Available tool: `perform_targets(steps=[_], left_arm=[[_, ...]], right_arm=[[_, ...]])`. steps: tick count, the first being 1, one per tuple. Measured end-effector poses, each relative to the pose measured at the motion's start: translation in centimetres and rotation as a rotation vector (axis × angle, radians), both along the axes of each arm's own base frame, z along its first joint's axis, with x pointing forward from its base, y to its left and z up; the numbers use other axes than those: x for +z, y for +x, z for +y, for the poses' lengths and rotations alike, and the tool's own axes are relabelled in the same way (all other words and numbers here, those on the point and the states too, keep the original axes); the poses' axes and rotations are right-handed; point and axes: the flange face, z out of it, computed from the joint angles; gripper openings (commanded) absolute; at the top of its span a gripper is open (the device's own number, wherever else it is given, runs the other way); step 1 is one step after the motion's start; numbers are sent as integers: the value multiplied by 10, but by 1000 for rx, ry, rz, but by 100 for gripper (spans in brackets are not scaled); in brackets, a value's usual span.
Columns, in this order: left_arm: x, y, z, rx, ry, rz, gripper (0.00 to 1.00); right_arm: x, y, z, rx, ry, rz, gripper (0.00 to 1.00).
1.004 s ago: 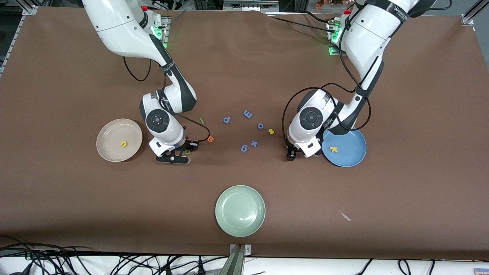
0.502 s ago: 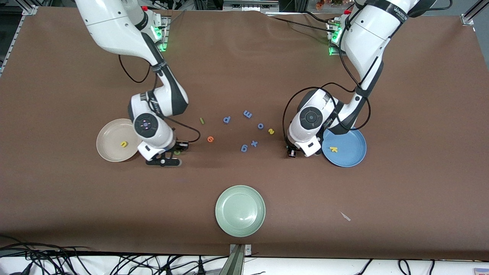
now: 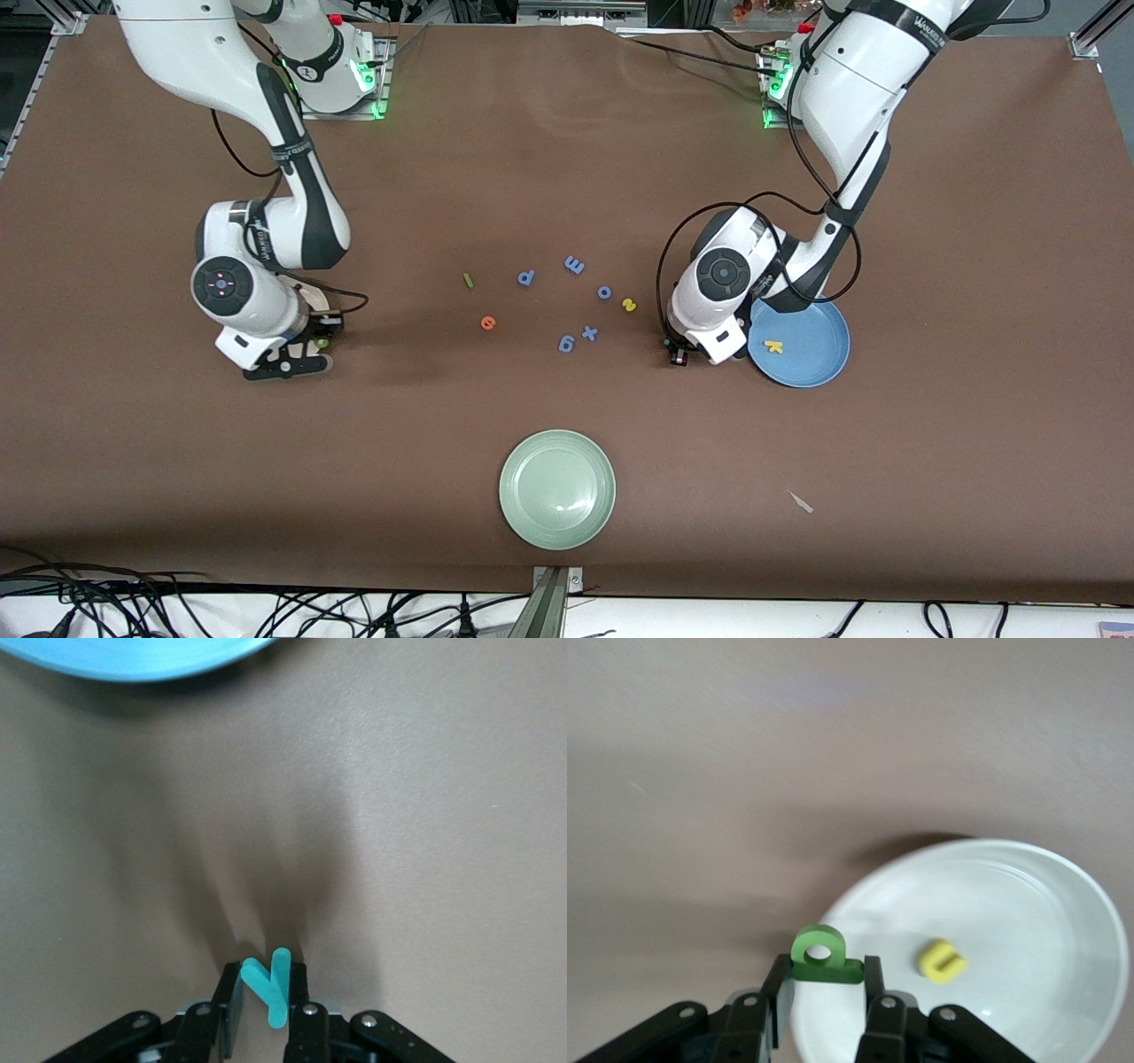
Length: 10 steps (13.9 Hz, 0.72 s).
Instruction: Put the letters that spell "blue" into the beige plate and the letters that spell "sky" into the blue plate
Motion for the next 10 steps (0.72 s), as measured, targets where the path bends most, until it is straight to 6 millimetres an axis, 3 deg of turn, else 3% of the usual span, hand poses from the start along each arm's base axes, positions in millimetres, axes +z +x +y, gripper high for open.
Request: perform_targets(steps=[1,2,3,6,8,10], left_arm=[[6,4,2,-21,3,-17,6],[16,11,6,-67,12,-43,6],[29,19,15,-117,21,-60,5],[71,39,63,-260,61,-36,4],[88,45,98,-362,84,6,4],[93,48,137,-471,93,75,5]], right_arm=[[-2,-3,-14,18,-5,8,40],[-3,-4,-27,31,-11,17,83],[-5,-6,-38,33,-14,25,100],[-7,-9,-40,13,-12,44,100],[1,-8,-13,-3,2,55,100],[14,-7,31,-21,21,52,100]])
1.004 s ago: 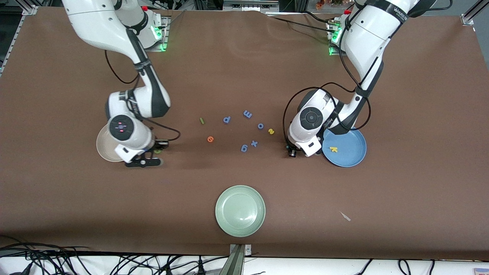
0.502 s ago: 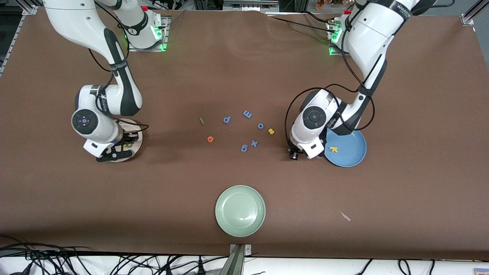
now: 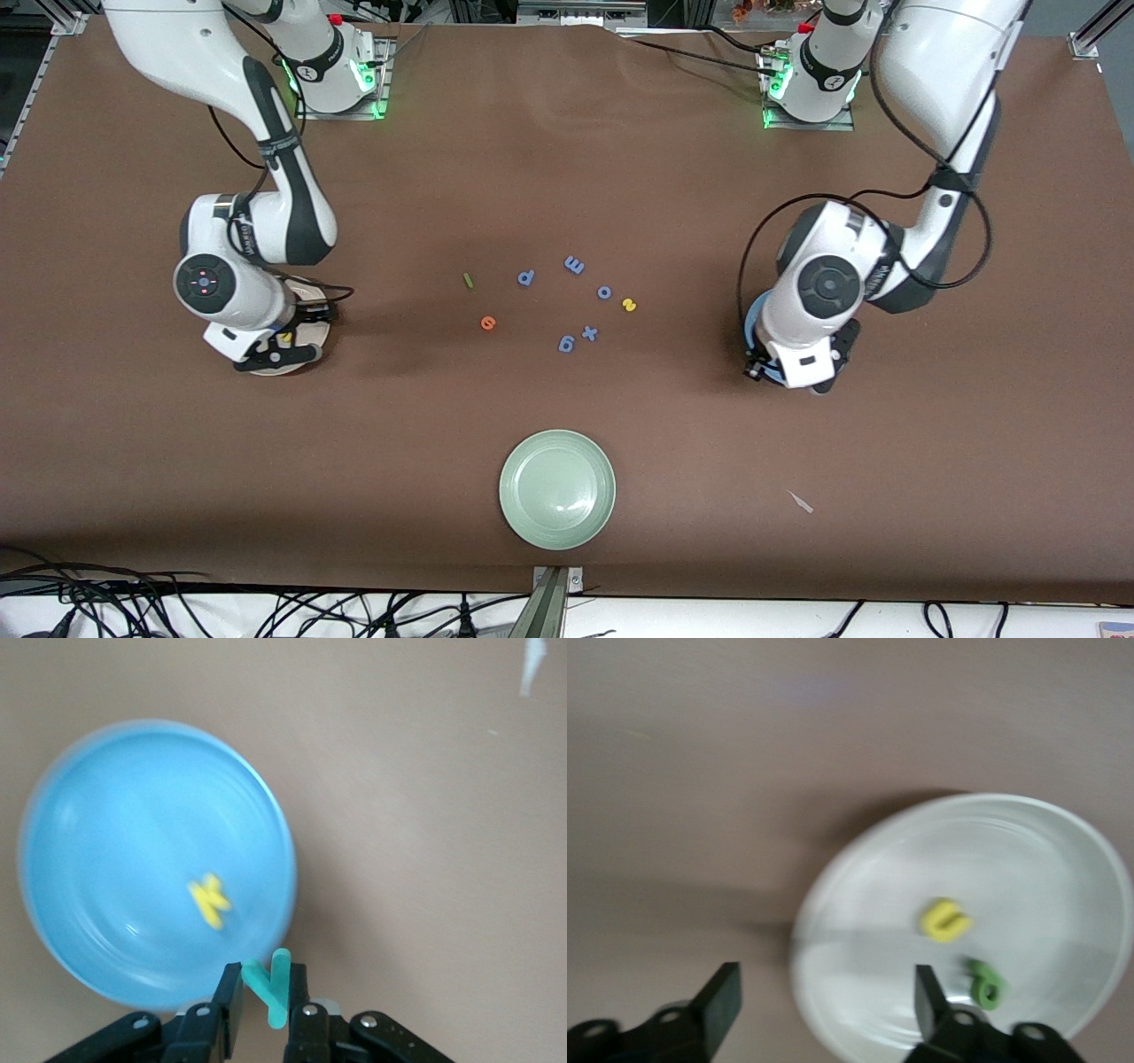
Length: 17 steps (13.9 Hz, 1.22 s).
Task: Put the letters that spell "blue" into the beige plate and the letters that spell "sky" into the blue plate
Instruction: 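Drop the blue y on the blue plate with the left gripper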
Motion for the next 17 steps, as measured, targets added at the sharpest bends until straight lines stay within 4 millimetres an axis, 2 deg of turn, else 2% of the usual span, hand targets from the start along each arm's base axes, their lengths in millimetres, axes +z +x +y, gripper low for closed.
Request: perform_targets(steps=[2,3,4,5,6,7,9,12,15,17], left_arm=[[-8,-1,32,-75,-1,61,8],[-15,-3,40,-96,-4,79,18],[-21,-7,45,-113,-6,96,46],[-26,-10,46,-130,-7,109,78],[-30,-12,46,-142,-8,118,95],[-31,-13,45,-145,-10,121,100],[-28,-11,42,-145,-16,114,100],[-12,-8,18,-122,-95,98,100],[10,-13,-38,-169,-158,71,100],[15,-29,-82,-212,-170,72,100]], right_arm=[[5,-4,43,-17,19,-10,100],[5,-8,61,-19,28,-10,100],[5,-12,77,-20,36,-10,100],[4,-17,94,-21,45,-11,100],[3,-22,108,-26,52,-12,100],[3,-27,121,-35,57,-10,100],[2,-35,139,-36,65,-4,100],[-2,-47,157,-11,81,-4,100],[-10,-68,173,-10,107,-33,100],[-15,-82,178,1,122,-49,100]])
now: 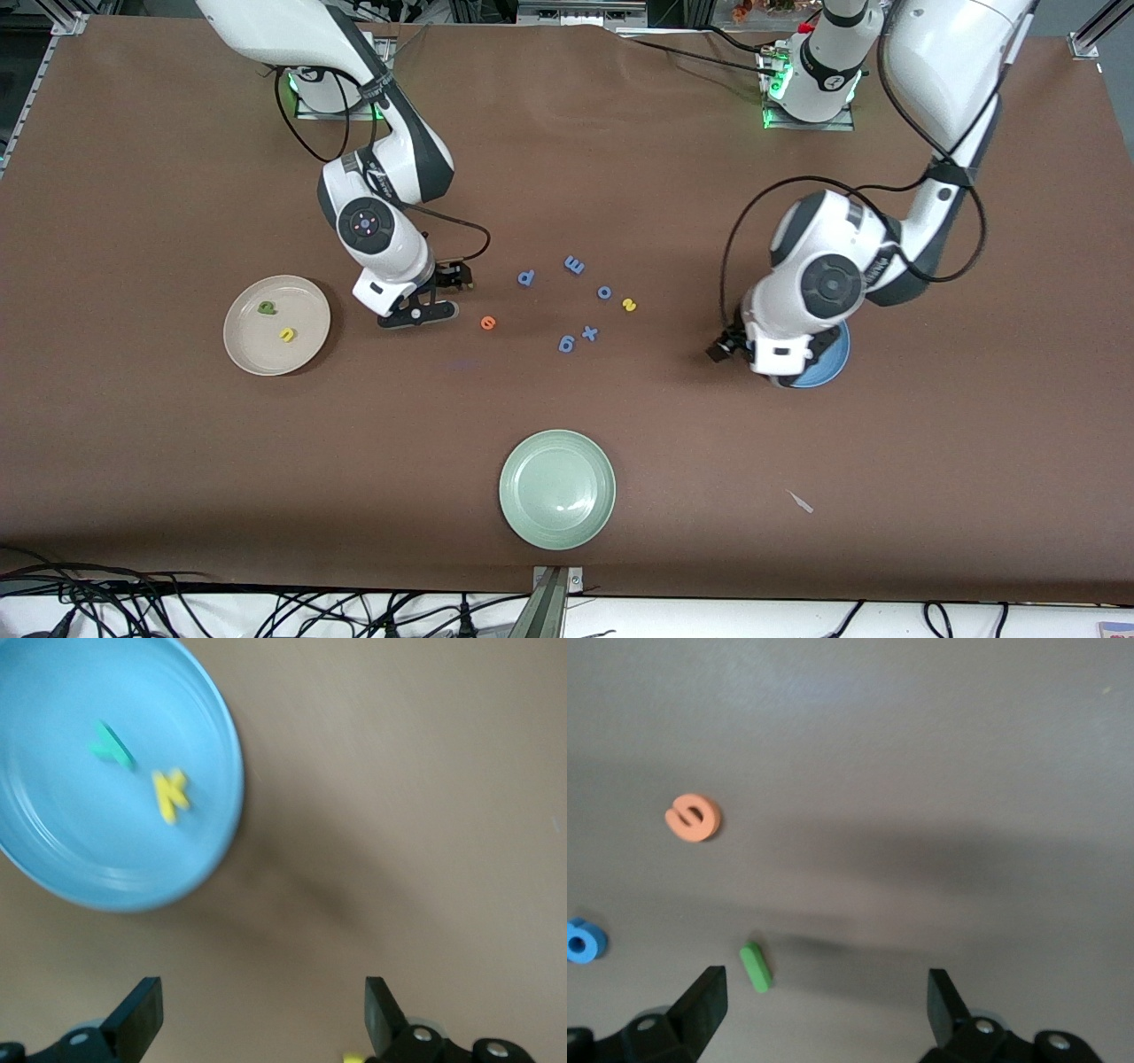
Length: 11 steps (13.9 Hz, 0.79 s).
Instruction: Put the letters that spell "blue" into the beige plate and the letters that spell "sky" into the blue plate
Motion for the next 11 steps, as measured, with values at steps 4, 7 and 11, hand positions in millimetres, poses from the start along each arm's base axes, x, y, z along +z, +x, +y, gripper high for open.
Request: perform_targets(steps=[4,7,11], left_arm=[[-23,-54,-92,-111,18,40,100],[-64,-78,-126,-108,8,47,99],[-100,-89,-141,-82,26,23,95]], right_arm=[[-6,-12,4,14,4,-1,100],[-8,-20,15,33,5,-3,100],[-14,-33,32,42,10,-16,84]])
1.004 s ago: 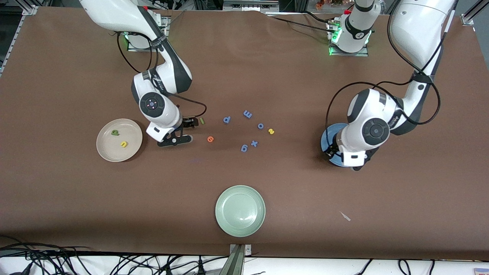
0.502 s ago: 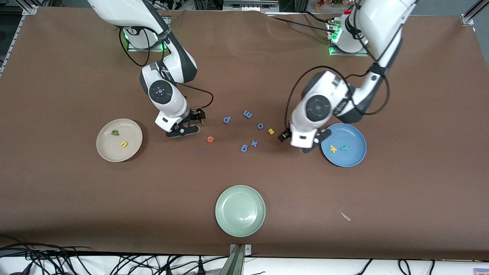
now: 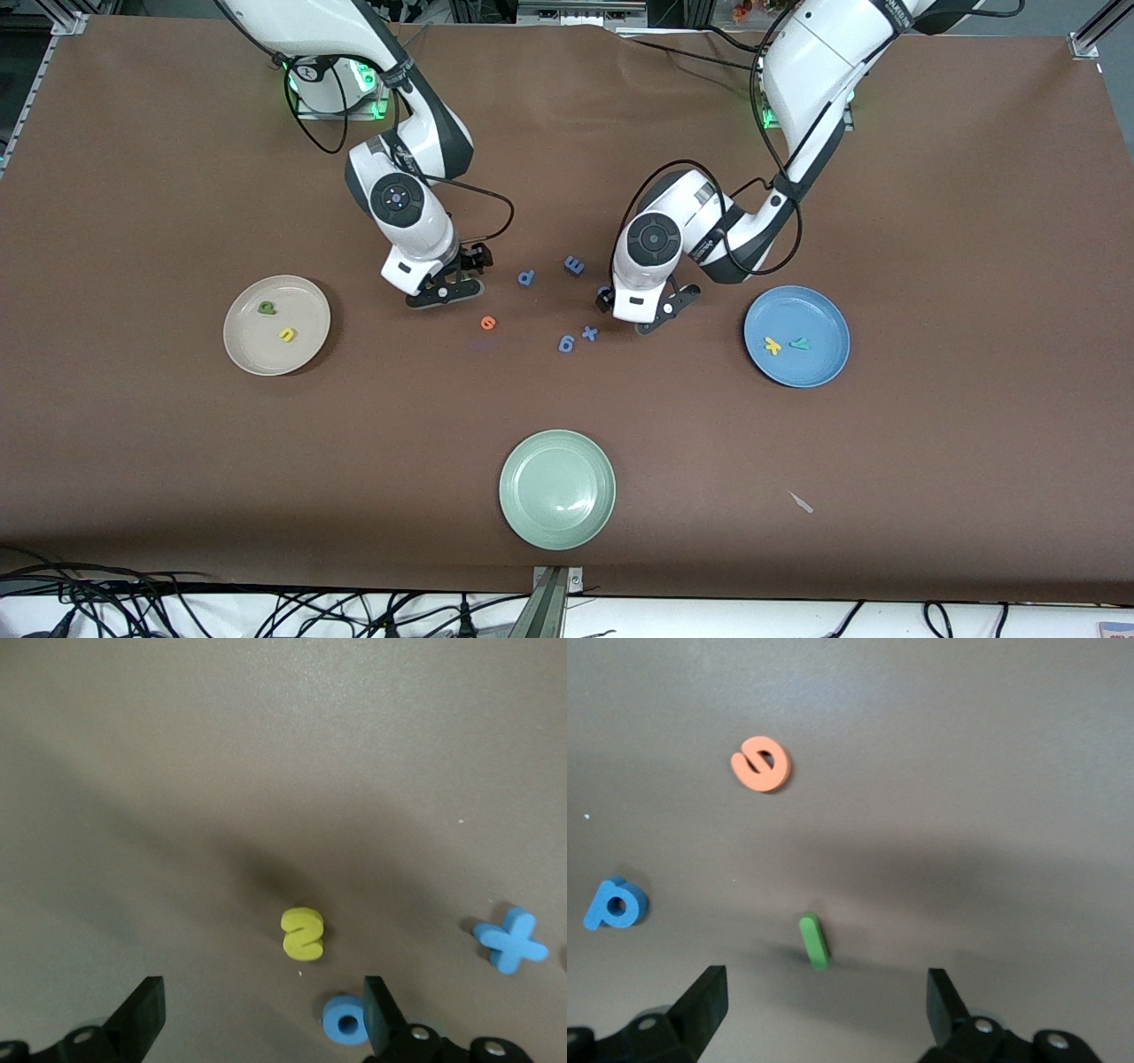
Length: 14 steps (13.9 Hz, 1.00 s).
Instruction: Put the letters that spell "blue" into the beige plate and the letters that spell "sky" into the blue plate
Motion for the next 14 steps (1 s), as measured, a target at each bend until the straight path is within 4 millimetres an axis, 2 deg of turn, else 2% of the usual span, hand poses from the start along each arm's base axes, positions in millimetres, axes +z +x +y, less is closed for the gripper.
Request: perform_targets(steps=[2,4,5,7,9,10,11,12,14], left_arm=[[-8,0,0,4,-14,-15,81],[-13,-1,2,9,-20,-21,65],[-13,0,3,11,-21,-24,63],[-13,2,5,16,-21,-26,63],[-13,4,8,21,-20,-27,58],[-13,4,8,22,-20,-28,38],[-13,4,8,22,-20,-28,26],[-13,4,8,22,-20,-28,18],[-13,4,8,23,-21,-29,3]], right_arm=[[-1,-2,1,2,-1,1,70],[-4,-3,0,3,-3,5,60],[-6,-4,0,3,-5,8,58],[-11,-5,-1,3,-7,11,58],[-20,-9,0,8,-7,10,58],[-25,-11,2,11,-7,10,57],[-29,-13,4,14,-7,10,55],[-31,-15,5,16,-7,11,51],[-35,-17,6,20,-10,15,37]])
